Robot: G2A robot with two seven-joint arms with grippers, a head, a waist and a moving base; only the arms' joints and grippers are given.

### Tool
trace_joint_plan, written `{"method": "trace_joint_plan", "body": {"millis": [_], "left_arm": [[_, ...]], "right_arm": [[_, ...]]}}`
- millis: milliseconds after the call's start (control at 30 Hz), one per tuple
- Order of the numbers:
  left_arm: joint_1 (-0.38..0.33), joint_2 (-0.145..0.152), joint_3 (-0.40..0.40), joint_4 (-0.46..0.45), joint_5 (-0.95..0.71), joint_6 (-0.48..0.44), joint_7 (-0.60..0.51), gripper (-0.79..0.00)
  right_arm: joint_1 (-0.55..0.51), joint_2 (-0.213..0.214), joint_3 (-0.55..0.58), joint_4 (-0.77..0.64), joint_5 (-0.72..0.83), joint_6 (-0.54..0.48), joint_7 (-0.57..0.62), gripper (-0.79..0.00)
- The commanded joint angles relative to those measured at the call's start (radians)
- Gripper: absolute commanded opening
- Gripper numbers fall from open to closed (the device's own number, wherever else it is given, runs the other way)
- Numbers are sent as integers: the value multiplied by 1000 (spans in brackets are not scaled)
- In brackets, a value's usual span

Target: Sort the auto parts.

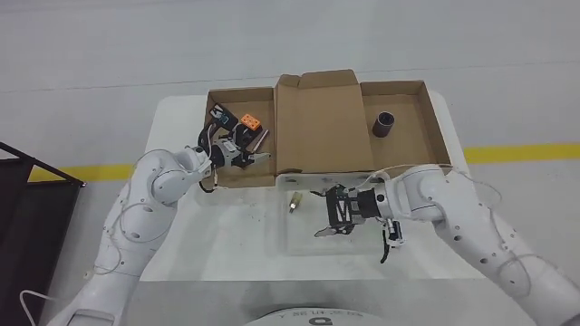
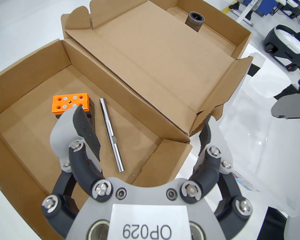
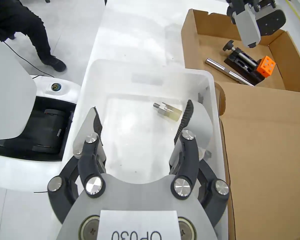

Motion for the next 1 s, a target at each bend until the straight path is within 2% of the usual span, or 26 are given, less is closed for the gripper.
{"method": "trace_joint_plan", "body": {"millis": [0, 167, 467, 967], "left_arm": [[0, 0, 0, 0, 0, 0, 0, 0], [0, 0, 0, 0, 0, 0, 0, 0], [0, 0, 0, 0, 0, 0, 0, 0], [0, 0, 0, 0, 0, 0, 0, 0]], "right_arm": [[30, -15, -38, 16, -2, 35, 22, 0], [93, -54, -122, 67, -14, 93, 54, 0], [152, -108, -235, 140, -48, 99, 49, 0], [183, -173, -322, 219, -140, 252, 56, 0]]}}
